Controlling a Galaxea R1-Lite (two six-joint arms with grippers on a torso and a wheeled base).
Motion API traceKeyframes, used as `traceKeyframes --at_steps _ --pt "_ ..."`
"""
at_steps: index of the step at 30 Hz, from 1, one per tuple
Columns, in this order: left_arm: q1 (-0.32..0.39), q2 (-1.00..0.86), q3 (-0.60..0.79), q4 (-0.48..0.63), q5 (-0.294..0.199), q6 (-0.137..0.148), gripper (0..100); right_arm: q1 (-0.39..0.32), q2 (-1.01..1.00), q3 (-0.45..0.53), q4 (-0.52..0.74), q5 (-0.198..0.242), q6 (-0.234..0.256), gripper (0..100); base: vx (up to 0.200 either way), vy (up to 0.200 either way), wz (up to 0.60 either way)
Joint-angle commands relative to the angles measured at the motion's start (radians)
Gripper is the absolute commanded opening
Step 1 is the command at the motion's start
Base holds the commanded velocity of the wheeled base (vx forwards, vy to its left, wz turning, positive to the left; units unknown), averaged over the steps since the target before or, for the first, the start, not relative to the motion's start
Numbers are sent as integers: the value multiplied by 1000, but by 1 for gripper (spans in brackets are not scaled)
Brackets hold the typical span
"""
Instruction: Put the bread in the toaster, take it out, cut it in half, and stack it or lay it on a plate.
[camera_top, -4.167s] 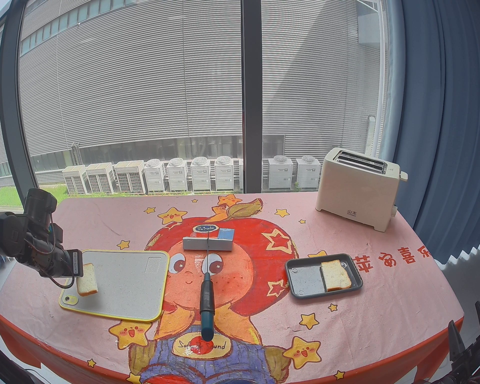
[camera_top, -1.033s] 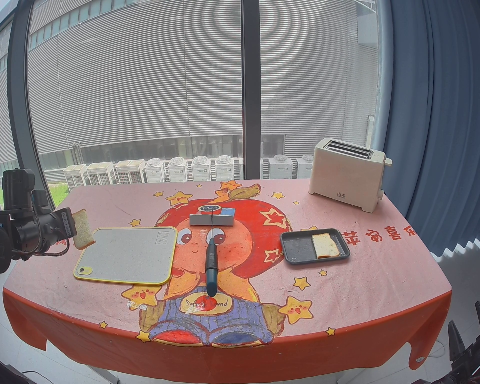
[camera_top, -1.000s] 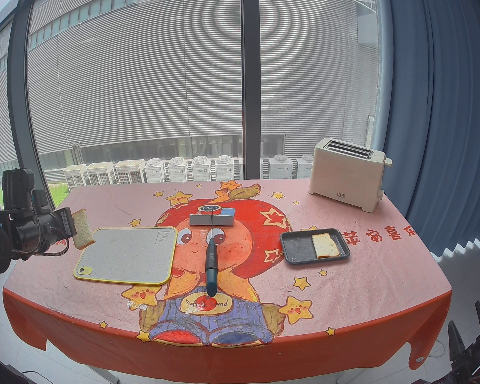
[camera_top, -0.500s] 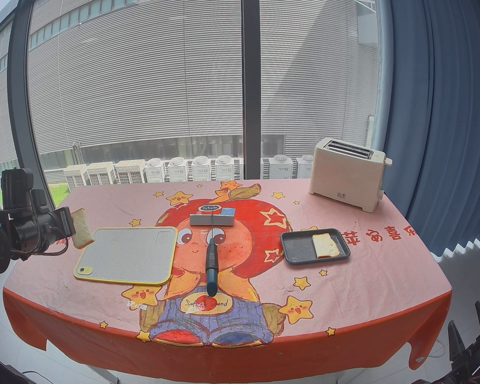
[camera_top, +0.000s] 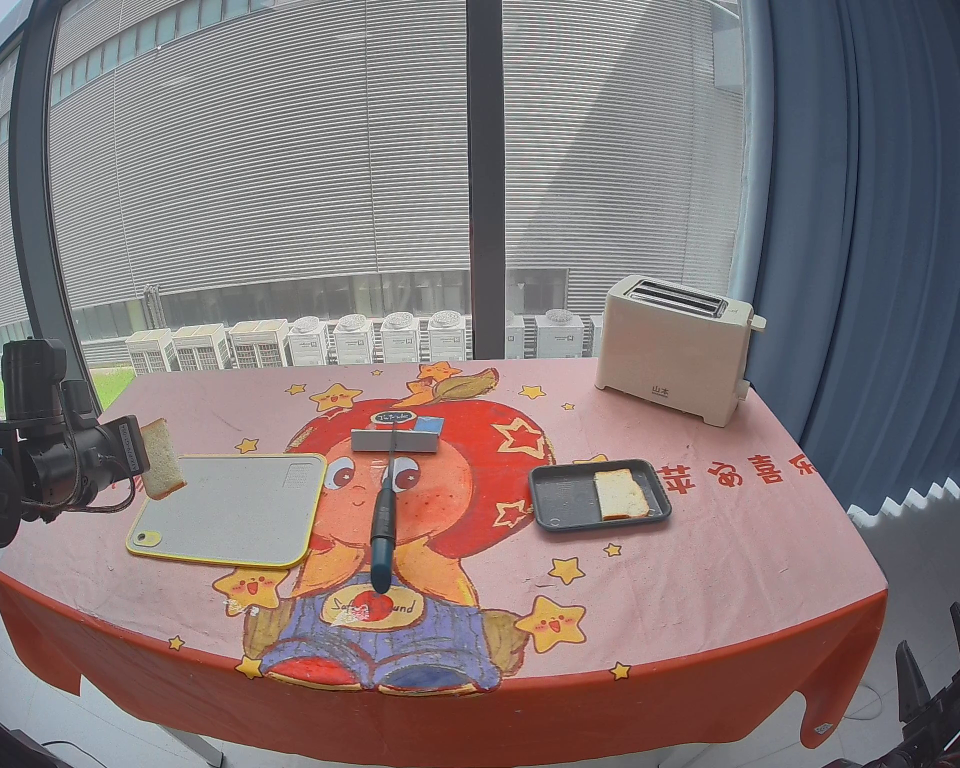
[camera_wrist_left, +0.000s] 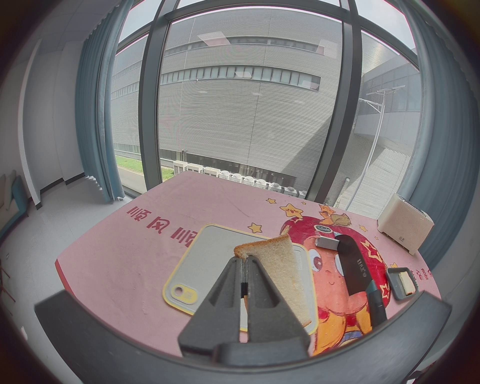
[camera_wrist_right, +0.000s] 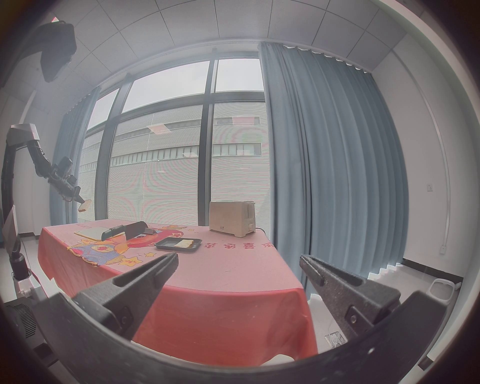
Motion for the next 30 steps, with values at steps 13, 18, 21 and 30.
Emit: traceKeyframes --at_steps 13,18,21,30 --pt "-6 1 32 -109 0 6 0 0 -10 14 0 1 0 100 0 -185 0" --pt "-6 11 43 -149 14 72 0 0 -10 14 0 1 0 100 0 0 0" --pt "-12 11 41 -158 17 74 0 0 -10 14 0 -1 0 100 0 0 0" --pt "-49 1 69 -154 11 74 0 0 -10 14 0 1 0 100 0 0 0"
